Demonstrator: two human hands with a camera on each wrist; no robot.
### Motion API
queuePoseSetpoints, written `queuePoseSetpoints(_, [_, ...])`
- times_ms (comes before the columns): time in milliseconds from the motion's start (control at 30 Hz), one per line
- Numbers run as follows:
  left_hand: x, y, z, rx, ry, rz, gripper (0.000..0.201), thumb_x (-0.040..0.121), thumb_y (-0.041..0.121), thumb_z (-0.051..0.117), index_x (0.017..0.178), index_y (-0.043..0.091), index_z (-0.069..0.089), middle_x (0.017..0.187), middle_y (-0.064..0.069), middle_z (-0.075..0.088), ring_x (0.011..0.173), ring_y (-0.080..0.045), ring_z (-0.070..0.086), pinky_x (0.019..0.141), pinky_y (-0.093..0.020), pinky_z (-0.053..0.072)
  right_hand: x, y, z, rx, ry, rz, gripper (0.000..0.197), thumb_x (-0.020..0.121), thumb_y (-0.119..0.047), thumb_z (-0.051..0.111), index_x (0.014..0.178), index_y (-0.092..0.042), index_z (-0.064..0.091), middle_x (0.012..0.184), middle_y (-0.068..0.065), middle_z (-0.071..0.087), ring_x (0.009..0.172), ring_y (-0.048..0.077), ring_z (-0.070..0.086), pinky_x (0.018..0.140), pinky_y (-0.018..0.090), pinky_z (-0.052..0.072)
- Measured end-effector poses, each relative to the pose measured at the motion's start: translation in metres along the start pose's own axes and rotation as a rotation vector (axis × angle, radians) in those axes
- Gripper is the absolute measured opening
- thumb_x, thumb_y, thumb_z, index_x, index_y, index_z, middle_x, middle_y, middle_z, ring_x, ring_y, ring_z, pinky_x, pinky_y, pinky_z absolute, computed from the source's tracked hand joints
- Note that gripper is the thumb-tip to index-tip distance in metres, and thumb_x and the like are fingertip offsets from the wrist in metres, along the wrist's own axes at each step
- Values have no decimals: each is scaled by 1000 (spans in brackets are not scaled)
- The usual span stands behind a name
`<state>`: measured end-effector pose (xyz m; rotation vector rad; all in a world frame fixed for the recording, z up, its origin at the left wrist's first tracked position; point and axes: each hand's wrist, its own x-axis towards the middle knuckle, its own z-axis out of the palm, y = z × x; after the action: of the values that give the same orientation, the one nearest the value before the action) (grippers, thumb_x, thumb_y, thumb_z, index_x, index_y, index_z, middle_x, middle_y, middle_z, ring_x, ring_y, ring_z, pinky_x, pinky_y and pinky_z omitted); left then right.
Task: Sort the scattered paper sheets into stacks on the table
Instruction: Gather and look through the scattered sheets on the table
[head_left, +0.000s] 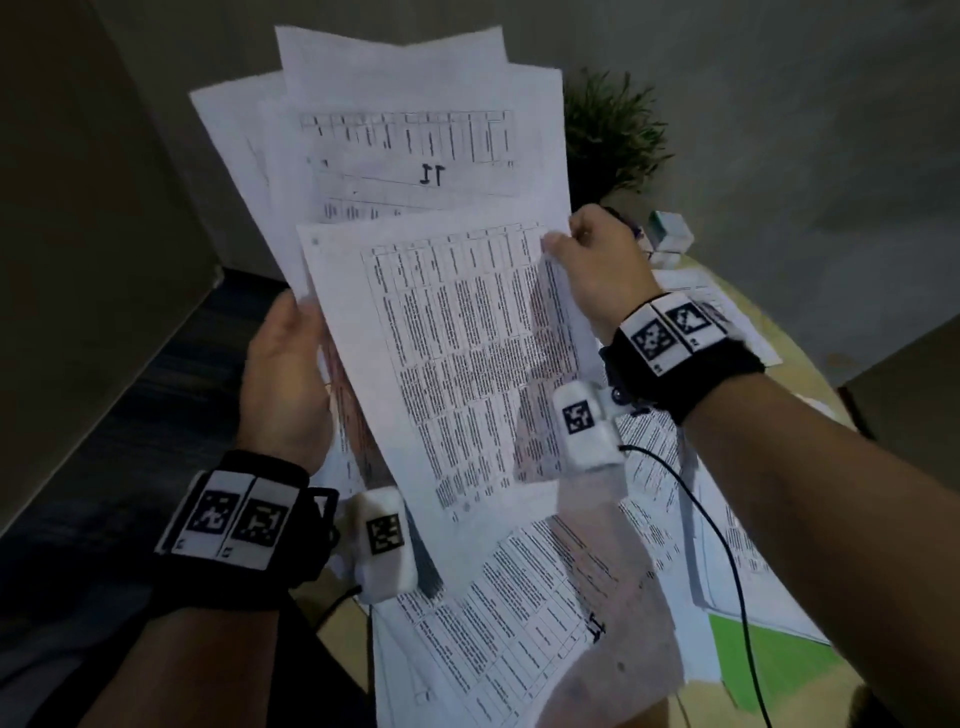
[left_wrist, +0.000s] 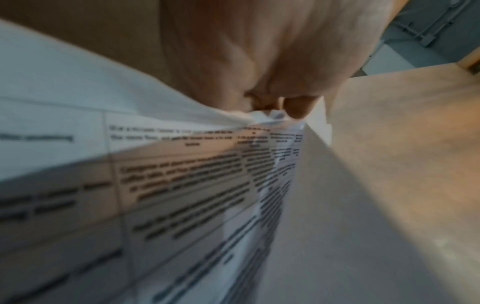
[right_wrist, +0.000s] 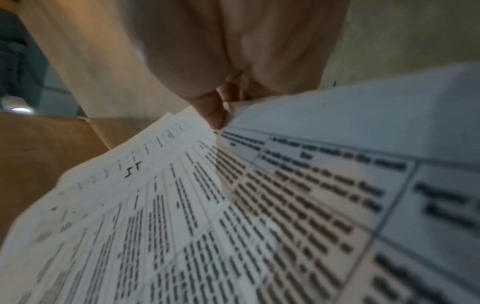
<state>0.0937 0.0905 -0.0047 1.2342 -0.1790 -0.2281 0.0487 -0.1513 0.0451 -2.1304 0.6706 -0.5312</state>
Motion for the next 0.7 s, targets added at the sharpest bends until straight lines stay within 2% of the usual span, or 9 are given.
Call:
queuePoseSetpoints(67, [0, -3, -5, 3, -25, 0, 31, 104, 32, 35, 121, 20, 58, 114, 7, 69, 110, -10, 64, 92, -27, 51, -3, 0, 7, 30, 44, 11, 33, 92, -23, 55, 68, -22, 32, 64, -2, 33, 55, 13, 28, 59, 28, 29])
queuePoseSetpoints(133, [-2, -4, -5, 175, -67, 4, 19, 99, 20, 51, 117, 25, 55, 118, 8, 66, 110, -11, 63, 90, -29, 52, -9, -5, 14, 85, 44, 13, 26, 92, -21, 55, 73, -18, 37, 69, 3, 40, 59, 13, 35, 59, 27, 33])
queuePoseSetpoints(233, [2, -8, -15, 435, 85, 82, 45, 87, -4, 60, 123, 21, 50, 115, 8, 61, 107, -11, 61, 95, -34, 50, -17, -13, 18, 177, 39, -17, 21, 90, -25, 56, 76, -17, 43, 75, 4, 48, 68, 15, 44, 66, 32, 39])
queuePoseSetpoints(367, [11, -1, -37, 425, 246, 103, 56, 86, -6, 57, 137, 13, 45, 131, -1, 58, 118, -16, 57, 105, -40, 44, -36, 1, 7, 229, -89, 173, 18, 95, -35, 53, 101, -18, 51, 96, 7, 62, 72, 27, 64, 70, 44, 57])
queuePoseSetpoints(400, [11, 1, -42, 433, 252, 104, 57, 86, -6, 56, 138, 13, 45, 133, -2, 57, 120, -16, 56, 107, -41, 43, -43, 7, 3, 89, -183, 210, 19, 96, -33, 52, 105, -16, 52, 99, 7, 64, 78, 28, 66, 74, 44, 58])
queuePoseSetpoints(500, [9, 6, -51, 396, 267, 110, 55, 86, -7, 53, 137, 14, 47, 132, -1, 57, 119, -16, 56, 106, -40, 44, -65, 30, 8, -618, -567, 131, 23, 94, -31, 53, 106, -14, 62, 106, 4, 64, 95, 24, 62, 80, 35, 52])
queuePoseSetpoints(567, [8, 8, -55, 363, 285, 120, 53, 86, -7, 53, 135, 13, 48, 129, -1, 58, 117, -16, 57, 101, -32, 47, -83, 44, 22, -821, -715, 139, 43, 84, -52, 60, 108, -17, 60, 110, 2, 61, 97, 20, 57, 80, 31, 48])
queuePoseSetpoints(633, [8, 9, -58, 363, 304, 134, 50, 87, -7, 53, 134, 10, 48, 125, 1, 57, 112, -13, 57, 87, -15, 50, -99, 55, 36, -871, -712, 148, 72, 66, -66, 68, 119, -21, 51, 121, 2, 52, 110, 23, 47, 89, 42, 47])
queuePoseSetpoints(700, [8, 10, -60, 331, 319, 137, 50, 87, -7, 53, 134, 9, 48, 124, 2, 58, 111, -12, 58, 85, -14, 49, -111, 61, 44, -853, -625, 165, 84, 65, -56, 77, 131, -18, 42, 127, 6, 42, 122, 28, 36, 96, 48, 43])
